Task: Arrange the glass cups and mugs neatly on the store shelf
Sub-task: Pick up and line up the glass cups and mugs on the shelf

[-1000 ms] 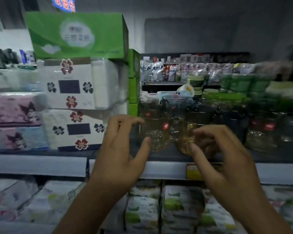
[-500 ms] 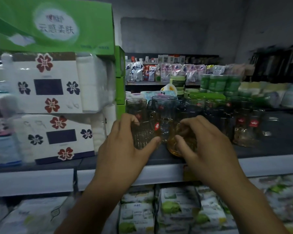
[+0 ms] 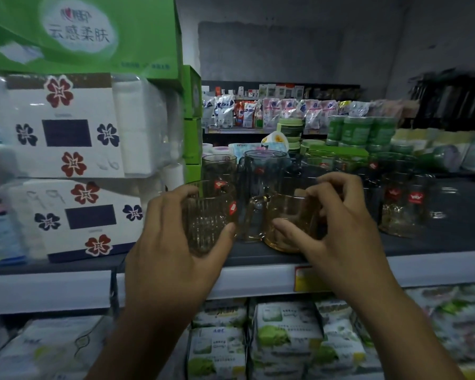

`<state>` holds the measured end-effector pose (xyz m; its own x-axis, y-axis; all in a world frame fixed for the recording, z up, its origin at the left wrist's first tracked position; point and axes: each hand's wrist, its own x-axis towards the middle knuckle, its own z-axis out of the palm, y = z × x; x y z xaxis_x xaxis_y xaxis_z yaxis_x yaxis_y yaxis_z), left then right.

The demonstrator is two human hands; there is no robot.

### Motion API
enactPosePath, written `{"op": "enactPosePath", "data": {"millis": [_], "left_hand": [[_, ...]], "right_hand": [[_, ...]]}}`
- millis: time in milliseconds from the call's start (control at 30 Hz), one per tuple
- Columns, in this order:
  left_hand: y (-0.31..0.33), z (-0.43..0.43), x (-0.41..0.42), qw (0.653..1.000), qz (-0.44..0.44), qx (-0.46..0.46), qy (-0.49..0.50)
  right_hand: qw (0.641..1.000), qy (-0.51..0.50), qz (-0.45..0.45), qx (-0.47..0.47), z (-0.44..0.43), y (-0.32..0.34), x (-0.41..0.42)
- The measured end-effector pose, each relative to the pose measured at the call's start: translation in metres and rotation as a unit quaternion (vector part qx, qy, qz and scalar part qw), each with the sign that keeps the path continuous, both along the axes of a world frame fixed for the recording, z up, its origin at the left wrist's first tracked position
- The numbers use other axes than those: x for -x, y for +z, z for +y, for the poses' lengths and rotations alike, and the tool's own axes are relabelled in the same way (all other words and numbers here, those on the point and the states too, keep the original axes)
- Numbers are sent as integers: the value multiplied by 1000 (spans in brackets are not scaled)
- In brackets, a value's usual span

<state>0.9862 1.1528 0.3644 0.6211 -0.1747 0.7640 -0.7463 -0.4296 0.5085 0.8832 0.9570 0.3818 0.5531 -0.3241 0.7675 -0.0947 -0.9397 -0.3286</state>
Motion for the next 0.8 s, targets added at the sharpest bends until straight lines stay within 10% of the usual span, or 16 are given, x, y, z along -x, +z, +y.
{"op": "enactPosePath", "data": {"millis": [333, 800], "left_hand": [[-8, -5, 1, 999, 6, 43, -25], [-6, -1, 1, 998, 39, 40, -43]], "right_hand": [[980, 122, 11, -155, 2, 0, 14], [979, -6, -10, -202, 17, -9, 12]]}}
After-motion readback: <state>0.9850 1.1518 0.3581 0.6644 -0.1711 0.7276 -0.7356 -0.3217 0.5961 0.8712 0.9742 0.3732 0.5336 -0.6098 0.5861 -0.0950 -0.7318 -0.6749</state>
